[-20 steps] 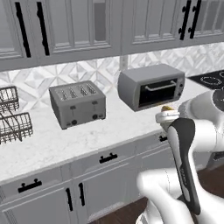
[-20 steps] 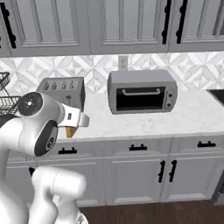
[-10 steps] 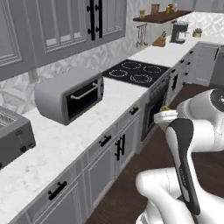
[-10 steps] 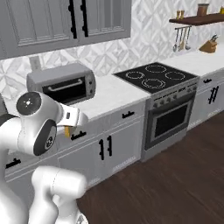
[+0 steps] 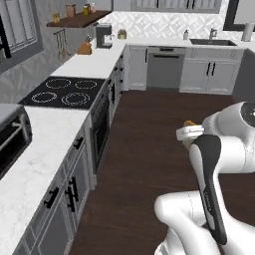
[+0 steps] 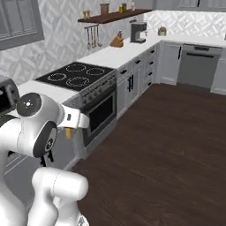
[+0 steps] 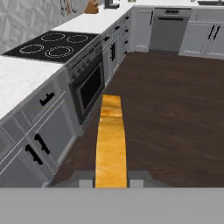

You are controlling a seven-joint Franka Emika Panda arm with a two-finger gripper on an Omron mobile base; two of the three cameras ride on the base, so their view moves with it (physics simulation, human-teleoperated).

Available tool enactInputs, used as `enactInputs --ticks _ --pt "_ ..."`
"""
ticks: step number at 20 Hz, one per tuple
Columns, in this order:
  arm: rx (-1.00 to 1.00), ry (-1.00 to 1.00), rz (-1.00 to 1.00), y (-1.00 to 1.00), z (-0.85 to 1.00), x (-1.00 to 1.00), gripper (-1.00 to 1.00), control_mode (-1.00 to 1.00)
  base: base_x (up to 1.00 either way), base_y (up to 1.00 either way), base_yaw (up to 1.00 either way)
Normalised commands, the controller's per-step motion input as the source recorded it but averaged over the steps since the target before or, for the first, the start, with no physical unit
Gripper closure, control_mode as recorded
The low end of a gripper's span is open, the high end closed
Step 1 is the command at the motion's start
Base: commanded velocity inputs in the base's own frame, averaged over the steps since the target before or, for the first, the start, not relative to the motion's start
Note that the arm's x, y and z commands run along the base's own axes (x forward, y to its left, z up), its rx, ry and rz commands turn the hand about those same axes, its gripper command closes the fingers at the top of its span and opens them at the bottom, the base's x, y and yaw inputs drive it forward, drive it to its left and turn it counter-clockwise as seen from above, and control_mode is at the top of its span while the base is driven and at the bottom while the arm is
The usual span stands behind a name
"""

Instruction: Start the toaster. Once the lever pops up, take the bread to the plate on the dining counter.

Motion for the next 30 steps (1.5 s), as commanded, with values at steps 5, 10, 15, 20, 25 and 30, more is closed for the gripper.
enactInputs --ticks 5,10,15,20,25,30 --pt "0.0 0.0 0.0 0.0 0.0 0.0 1.0 1.0 0.84 -0.54 -0.48" --pt "0.0 0.0 0.0 0.0 0.0 0.0 1.0 1.0 1.0 -0.49 -0.27" --pt "0.0 0.0 0.0 0.0 0.0 0.0 1.0 1.0 1.0 -0.48 -0.11" --pt "0.0 0.0 0.0 0.0 0.0 0.0 1.0 1.0 1.0 -0.67 -0.05" --pt "0.0 0.0 0.0 0.0 0.0 0.0 1.0 1.0 1.0 -0.99 0.0" --pt "0.0 0.0 0.0 0.0 0.0 0.0 1.0 1.0 1.0 -1.0 0.0"
